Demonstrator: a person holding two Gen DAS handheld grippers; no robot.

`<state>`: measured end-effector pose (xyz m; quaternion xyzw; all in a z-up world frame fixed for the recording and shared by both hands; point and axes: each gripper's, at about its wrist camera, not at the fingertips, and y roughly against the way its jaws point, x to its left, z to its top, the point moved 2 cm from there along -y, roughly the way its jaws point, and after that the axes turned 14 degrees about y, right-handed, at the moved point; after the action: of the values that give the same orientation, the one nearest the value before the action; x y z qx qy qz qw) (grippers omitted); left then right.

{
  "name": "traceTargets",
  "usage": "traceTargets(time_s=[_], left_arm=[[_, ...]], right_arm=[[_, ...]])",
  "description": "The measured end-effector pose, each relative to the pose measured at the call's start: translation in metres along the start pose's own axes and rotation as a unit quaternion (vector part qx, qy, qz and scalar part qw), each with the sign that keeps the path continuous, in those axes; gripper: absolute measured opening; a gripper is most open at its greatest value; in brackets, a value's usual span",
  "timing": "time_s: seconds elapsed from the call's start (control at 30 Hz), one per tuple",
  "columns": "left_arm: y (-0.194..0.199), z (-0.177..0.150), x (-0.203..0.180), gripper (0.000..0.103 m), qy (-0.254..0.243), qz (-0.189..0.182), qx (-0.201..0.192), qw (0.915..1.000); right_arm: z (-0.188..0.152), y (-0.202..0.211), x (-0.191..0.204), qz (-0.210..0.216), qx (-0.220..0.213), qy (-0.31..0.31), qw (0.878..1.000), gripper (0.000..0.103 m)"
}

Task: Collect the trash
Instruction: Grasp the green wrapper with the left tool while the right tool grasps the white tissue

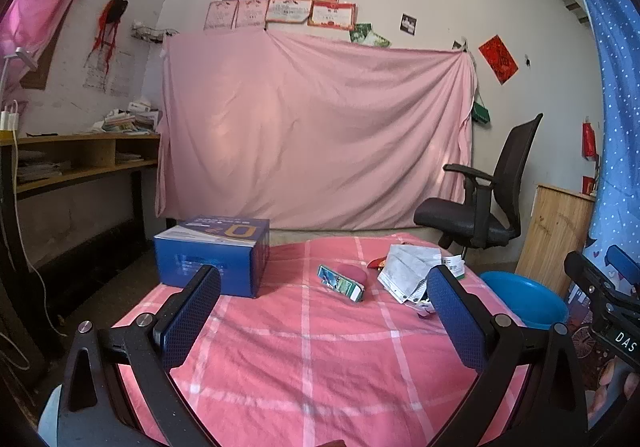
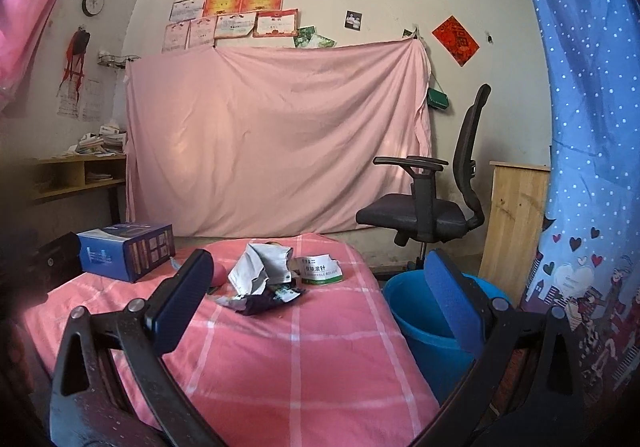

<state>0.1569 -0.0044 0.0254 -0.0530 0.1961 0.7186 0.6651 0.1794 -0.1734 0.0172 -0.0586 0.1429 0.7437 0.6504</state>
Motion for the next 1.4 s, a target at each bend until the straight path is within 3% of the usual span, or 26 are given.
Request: traceTargets(time_s=[0.3,0.47,0.7,0.87,1.17,1.3,1.4], left_arm=[[-0.069,0.003,-0.002,0.101,-0.014,0.015,0.039,0.999],[-0.117,-0.002,0.007,0.101,0.009,0.028,0.074,0.9969],[-0.171,-0.015,0.022,0.099,0.045,0.03,0.136,0.9892],[-0.197,-0.024,0.028,0.083,0.073,0.021,0.183,0.9803],[-0.225,-0.037,0.037,0.059,0.12,0.013,0.251,0.9604],[-0.232,-0.039,0.043,0.043,0.144,0.025,0.283,0.948],[-0.229,-0.038,0.048,0.025,0.155,0.031,0.29,0.944]], right_arm=[[-0.001,-0.058,-0.006,0.038,0.012,-0.004,0.999,0.103],[-0.006,-0.103,-0.008,0.062,0.038,0.007,0.997,0.103],[-0.016,-0.157,0.004,0.139,0.09,0.01,0.986,0.103],[-0.026,-0.19,0.016,0.189,0.139,0.004,0.972,0.103],[-0.039,-0.228,0.036,0.244,0.195,0.009,0.95,0.09],[-0.038,-0.234,0.041,0.258,0.199,0.013,0.946,0.071],[-0.041,-0.23,0.043,0.263,0.192,0.014,0.945,0.05]])
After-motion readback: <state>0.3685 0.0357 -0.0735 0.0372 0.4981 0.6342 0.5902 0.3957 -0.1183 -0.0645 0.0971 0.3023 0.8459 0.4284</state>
